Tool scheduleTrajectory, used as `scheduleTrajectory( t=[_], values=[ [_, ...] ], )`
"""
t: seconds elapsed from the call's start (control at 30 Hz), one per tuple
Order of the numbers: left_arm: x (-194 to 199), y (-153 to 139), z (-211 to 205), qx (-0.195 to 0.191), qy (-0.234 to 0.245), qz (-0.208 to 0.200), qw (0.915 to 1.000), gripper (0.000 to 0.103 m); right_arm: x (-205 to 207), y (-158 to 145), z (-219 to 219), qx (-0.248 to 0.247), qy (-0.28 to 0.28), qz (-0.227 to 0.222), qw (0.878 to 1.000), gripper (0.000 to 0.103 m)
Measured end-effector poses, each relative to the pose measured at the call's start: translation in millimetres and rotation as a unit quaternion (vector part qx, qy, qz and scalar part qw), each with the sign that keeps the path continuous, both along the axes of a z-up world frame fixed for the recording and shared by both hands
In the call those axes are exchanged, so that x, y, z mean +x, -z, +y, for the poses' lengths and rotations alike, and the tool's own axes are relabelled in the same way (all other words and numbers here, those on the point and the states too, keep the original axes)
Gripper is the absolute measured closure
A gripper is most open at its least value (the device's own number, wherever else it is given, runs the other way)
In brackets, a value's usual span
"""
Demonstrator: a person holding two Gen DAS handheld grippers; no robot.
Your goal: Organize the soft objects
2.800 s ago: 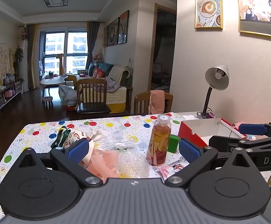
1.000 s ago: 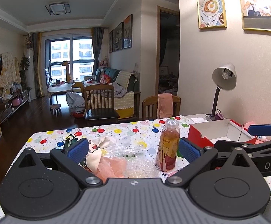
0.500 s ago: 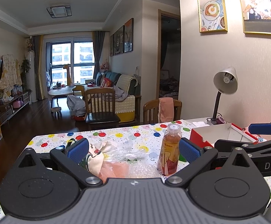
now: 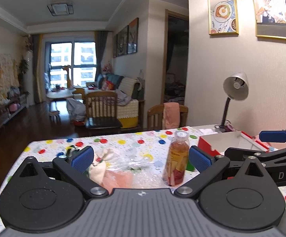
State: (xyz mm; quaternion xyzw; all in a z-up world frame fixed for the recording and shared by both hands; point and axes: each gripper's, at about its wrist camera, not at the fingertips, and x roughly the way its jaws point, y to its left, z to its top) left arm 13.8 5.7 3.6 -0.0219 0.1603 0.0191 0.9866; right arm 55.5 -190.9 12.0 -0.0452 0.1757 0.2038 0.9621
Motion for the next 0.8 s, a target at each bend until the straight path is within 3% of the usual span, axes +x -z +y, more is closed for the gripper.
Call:
scheduleTrajectory(
  t=[0.5, 0.8],
  values=[
    [29.6, 36.0, 46.7, -0.036, 0.005, 0.036, 0.9987, 0.0, 34.0, 20.3, 0.5, -0.011, 0.014, 0.052, 0.998, 0.0],
    [36.6, 81.7, 91.4, -0.02, -0.011, 0.112, 0.9934, 0.0, 77.1, 68.0, -29.4, -0.04, 0.053, 0.115, 0.991, 0.0]
  ],
)
